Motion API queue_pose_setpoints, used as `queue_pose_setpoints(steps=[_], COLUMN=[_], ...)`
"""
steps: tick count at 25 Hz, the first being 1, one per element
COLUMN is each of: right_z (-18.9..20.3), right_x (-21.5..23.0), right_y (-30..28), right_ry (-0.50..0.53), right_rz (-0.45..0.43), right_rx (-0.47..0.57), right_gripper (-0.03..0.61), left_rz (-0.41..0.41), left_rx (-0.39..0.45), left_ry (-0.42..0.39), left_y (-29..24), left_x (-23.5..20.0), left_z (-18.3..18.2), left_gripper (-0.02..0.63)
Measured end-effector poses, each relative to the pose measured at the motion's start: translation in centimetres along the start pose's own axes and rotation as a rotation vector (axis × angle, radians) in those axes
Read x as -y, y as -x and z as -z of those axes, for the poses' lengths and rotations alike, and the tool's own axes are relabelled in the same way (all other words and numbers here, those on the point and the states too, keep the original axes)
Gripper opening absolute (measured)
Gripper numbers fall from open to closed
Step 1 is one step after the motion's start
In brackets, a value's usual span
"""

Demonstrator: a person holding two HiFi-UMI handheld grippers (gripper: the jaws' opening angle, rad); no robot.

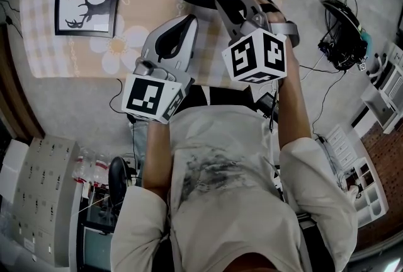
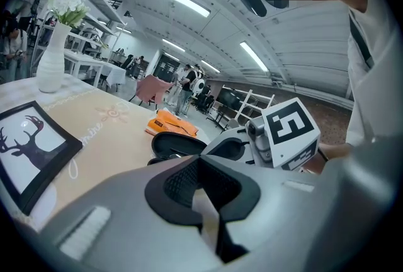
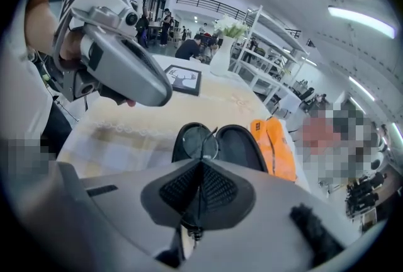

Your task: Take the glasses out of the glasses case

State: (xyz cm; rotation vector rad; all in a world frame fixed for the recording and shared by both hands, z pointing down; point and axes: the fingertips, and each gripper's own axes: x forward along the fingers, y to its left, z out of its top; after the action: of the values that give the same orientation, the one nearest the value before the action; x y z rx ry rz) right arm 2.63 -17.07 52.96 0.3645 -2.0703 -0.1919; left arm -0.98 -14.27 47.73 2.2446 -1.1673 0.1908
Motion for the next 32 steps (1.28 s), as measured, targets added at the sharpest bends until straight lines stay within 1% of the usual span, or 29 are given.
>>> queue_pose_setpoints(steps=[6, 12, 22, 32], right_z=[-0.7, -1.7, -2.6, -2.1], right_x=[0.0, -1.0, -4.1, -7.5], right_y=[0.8, 1.6, 1.9, 1.0], right_ry=[-0.001, 0.004, -0.019, -0.049], right_rz=[0.024, 0.032, 0.023, -0.005], right_rx=[0.005, 0.013, 0.013, 0.006], right_gripper=[0.018, 0.018, 0.018, 0.018], left_rz=[0.0, -0.002, 0.016, 0.034], left_rx=[0.004, 0.012, 0.0, -0.018], left_ry=[-0.006, -0.001, -0.005, -0.008], left_y=[0.8, 1.8, 3.5, 4.5], left_x=[0.0, -0.3, -0.5, -0.6], left_z=[-0.2, -0.1, 1.1, 2.5], left_gripper=[0.008, 0.008, 0.008, 0.008])
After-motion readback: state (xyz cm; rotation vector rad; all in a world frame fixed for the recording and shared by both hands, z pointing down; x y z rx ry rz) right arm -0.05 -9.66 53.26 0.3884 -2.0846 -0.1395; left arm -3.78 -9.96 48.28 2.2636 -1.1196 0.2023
